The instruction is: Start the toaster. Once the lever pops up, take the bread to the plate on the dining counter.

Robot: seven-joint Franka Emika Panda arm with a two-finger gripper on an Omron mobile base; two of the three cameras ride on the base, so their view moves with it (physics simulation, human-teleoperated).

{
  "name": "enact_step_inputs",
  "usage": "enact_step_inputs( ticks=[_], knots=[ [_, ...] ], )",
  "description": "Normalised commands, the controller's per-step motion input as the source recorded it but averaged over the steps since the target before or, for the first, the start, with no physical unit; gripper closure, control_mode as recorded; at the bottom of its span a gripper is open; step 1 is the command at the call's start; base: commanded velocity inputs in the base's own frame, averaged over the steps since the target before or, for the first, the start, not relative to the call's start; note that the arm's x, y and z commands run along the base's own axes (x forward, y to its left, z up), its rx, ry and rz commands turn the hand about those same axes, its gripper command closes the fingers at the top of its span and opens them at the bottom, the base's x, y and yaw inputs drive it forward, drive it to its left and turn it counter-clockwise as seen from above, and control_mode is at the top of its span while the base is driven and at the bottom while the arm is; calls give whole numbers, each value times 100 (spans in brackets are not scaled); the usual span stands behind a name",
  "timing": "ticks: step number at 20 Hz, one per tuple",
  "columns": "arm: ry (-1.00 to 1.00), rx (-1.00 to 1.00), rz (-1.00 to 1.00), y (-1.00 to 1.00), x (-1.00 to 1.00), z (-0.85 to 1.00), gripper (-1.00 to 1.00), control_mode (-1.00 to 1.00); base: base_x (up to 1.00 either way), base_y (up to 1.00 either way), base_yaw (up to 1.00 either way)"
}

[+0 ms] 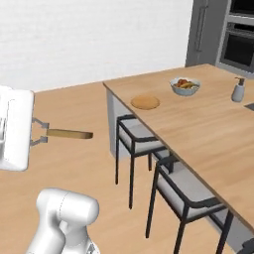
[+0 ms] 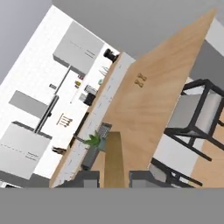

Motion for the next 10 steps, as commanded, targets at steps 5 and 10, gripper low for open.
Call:
enact_step_inputs(
  ticks=[5, 10],
  knots=[
    [0, 0, 0, 0, 0, 0, 100, 100, 71, 98, -55],
    [0, 0, 0, 0, 0, 0, 100, 100, 60, 100, -53]
  ],
)
